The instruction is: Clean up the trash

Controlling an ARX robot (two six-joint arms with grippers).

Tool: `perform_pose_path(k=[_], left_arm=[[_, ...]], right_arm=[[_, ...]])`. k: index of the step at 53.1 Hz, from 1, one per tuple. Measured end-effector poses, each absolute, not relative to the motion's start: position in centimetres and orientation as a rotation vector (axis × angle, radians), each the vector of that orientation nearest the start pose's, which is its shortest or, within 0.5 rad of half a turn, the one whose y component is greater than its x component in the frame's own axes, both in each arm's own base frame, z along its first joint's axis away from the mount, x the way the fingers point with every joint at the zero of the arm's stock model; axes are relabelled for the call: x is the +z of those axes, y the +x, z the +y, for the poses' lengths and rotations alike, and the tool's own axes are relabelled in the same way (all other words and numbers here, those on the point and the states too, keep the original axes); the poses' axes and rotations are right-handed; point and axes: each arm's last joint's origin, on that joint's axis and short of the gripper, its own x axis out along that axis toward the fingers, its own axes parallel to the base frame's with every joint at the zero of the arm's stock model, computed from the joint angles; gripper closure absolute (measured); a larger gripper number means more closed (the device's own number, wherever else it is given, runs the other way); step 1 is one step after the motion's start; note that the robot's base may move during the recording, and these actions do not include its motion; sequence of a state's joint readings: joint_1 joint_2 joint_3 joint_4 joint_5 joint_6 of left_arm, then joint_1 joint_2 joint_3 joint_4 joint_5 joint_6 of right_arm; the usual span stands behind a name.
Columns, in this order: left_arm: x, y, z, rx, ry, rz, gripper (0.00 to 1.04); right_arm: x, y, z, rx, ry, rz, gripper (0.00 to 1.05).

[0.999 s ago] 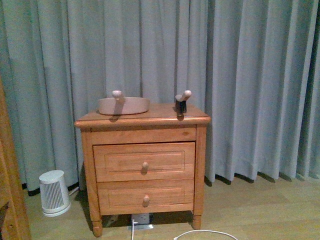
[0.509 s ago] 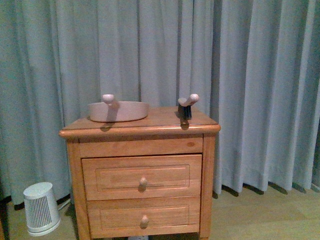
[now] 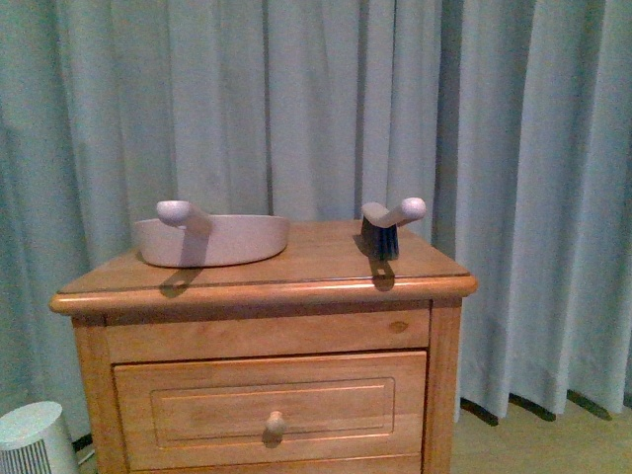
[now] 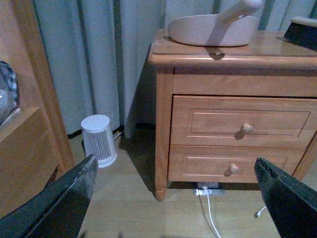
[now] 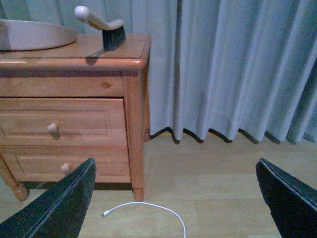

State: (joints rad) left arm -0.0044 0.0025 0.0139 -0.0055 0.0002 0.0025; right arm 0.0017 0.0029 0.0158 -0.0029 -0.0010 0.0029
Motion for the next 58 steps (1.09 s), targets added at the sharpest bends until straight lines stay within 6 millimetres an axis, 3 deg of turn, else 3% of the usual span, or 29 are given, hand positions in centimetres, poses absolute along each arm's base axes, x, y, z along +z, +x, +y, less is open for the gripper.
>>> perform_pose_path(k=[58], left_arm=[[16.75, 9.7, -0.04, -0.005, 0.002, -0.006, 0.08]], right_arm=[[16.84, 9.69, 0.02, 0.002, 0.003, -0.01, 0.07]])
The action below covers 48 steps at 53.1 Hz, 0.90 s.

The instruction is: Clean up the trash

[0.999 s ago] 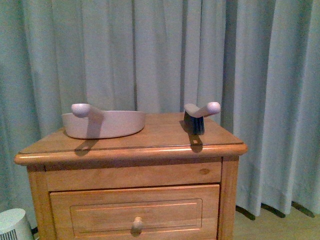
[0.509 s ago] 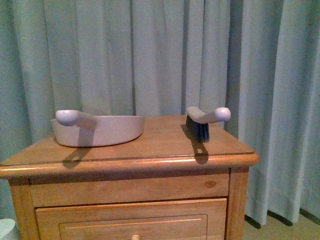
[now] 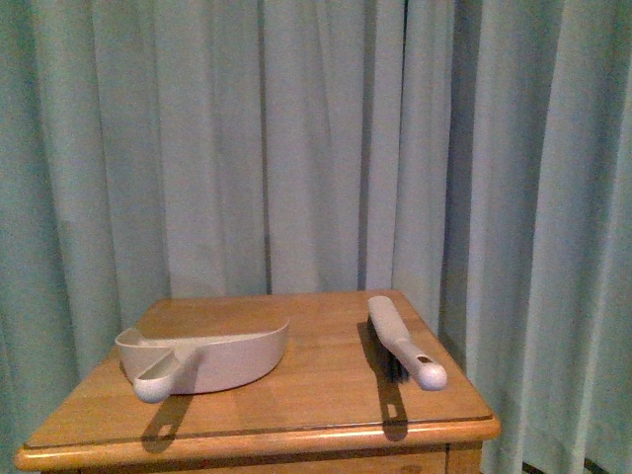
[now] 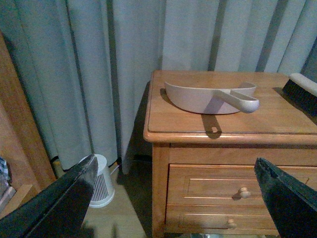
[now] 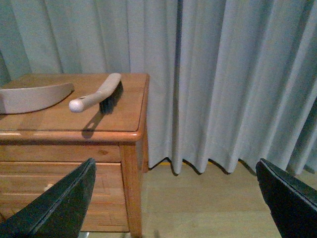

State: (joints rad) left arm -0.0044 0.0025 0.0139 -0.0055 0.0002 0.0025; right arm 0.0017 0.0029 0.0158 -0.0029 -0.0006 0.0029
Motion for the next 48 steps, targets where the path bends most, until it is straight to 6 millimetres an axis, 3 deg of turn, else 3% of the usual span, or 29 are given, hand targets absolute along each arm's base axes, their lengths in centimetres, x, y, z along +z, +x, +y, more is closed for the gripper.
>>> perform_pose_path(k=[9, 17, 25, 33, 41, 48], left_arm=[[16.7, 9.7, 0.0, 0.0, -0.004, 0.006, 0.08], [16.1, 10.4, 0.1, 0.028, -0.095, 0.364, 0.08], [19.2, 12.7, 0.2, 0.006, -0.071, 0.323, 0.08], [23.0, 17.9, -0.5, -0.021, 0.079, 0.378, 0.08], [27.8, 25.1, -3.9, -0.134, 0.197, 0.448, 0.08], [30.2, 30.3, -6.7, -0.16, 0.245, 0.482, 0.08]], right_arm=[[16.8, 9.7, 0.0, 0.002, 0.003, -0.01, 0.07], [16.8, 9.7, 0.0, 0.003, 0.002, -0.01, 0.07], [16.8, 9.7, 0.0, 0.003, 0.003, -0.01, 0.07], [16.8, 9.7, 0.0, 0.003, 0.003, -0.01, 0.07], [16.8, 9.7, 0.0, 0.003, 0.003, -0.01, 0.07], [16.8, 9.7, 0.0, 0.003, 0.003, -0.01, 0.07]])
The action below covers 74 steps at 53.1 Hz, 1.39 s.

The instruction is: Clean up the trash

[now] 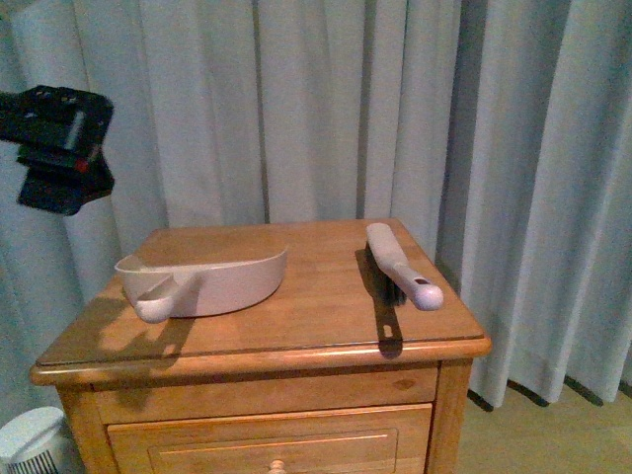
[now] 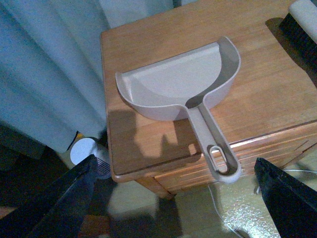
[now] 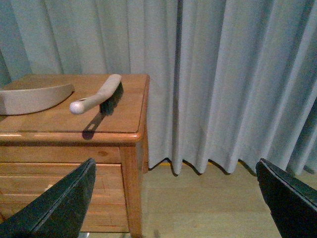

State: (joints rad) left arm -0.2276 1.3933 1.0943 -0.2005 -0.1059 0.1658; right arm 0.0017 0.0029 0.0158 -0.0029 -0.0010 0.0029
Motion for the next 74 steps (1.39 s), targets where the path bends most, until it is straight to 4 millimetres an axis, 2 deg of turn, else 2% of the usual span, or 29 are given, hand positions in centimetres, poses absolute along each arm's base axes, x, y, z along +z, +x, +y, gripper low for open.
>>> perform_pose_path(k=[10, 16, 25, 37, 60, 74], left_arm=[[30.0, 34.1, -9.2, -0.165, 0.298, 0.552, 0.08], [28.3, 36.2, -10.7, -0.168, 0.333, 0.615, 0.08], [25.5, 38.5, -11.4, -0.137, 0.321, 0.701, 0.08], [23.6, 39.9, -11.6, -0.106, 0.293, 0.754, 0.08], [20.5, 41.0, -11.1, -0.043, 0.261, 0.833, 0.08], [19.5, 41.7, -10.9, -0.022, 0.251, 0.853, 0.08]], right_arm=[[16.8, 9.7, 0.0, 0.002, 0.003, -0.01, 0.07], [16.8, 9.7, 0.0, 0.002, 0.003, -0.01, 0.07], [16.8, 9.7, 0.0, 0.002, 0.003, -0.01, 0.07], [16.8, 9.7, 0.0, 0.002, 0.003, -0.01, 0.07], [16.8, 9.7, 0.0, 0.002, 0.003, -0.01, 0.07], [16.8, 9.7, 0.0, 0.003, 0.003, -0.01, 0.07]])
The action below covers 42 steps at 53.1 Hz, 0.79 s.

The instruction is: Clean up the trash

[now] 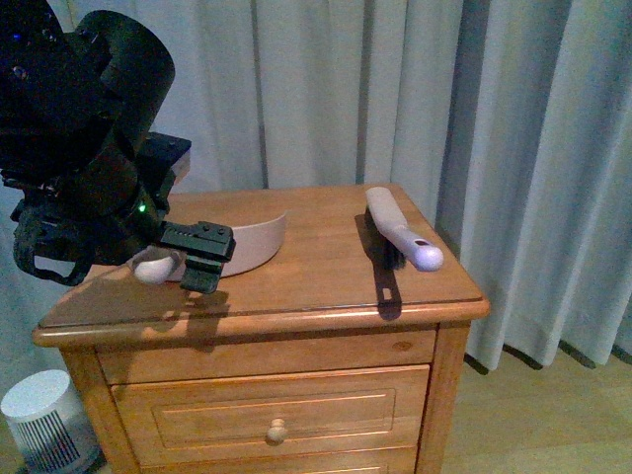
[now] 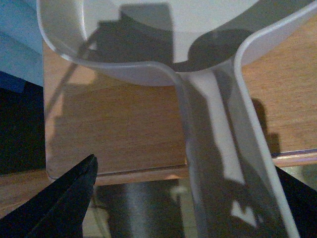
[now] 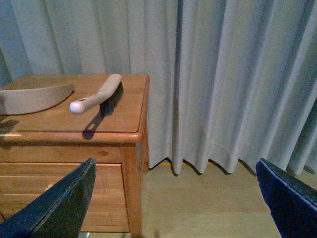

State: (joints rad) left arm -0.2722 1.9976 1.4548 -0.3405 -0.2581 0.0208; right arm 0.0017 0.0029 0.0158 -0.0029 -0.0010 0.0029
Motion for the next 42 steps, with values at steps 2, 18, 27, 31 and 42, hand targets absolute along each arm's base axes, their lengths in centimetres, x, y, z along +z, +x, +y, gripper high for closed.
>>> perform_pose_path(k=[2, 18, 27, 31, 42], left_arm=[[19.39, 41.75, -10.86, -0.02, 0.251, 0.854, 0.08], [19.42, 41.82, -10.88, -0.017, 0.25, 0.852, 0.08], [19.42, 41.82, -10.88, -0.017, 0.25, 0.852, 0.33], [19.42, 41.82, -10.88, -0.017, 0.249, 0.852, 0.43], [19.42, 41.82, -10.88, -0.021, 0.247, 0.852, 0.75]], right_arm=[[16.84, 9.69, 0.02, 0.002, 0.003, -0.01, 0.07], [16.84, 9.69, 0.02, 0.003, 0.003, -0.01, 0.07], [16.84, 9.69, 0.02, 0.002, 0.003, -0.01, 0.07], [16.84, 9.69, 0.02, 0.002, 0.003, -0.01, 0.07], [16.84, 9.69, 0.02, 0.002, 0.003, -0.01, 0.07]])
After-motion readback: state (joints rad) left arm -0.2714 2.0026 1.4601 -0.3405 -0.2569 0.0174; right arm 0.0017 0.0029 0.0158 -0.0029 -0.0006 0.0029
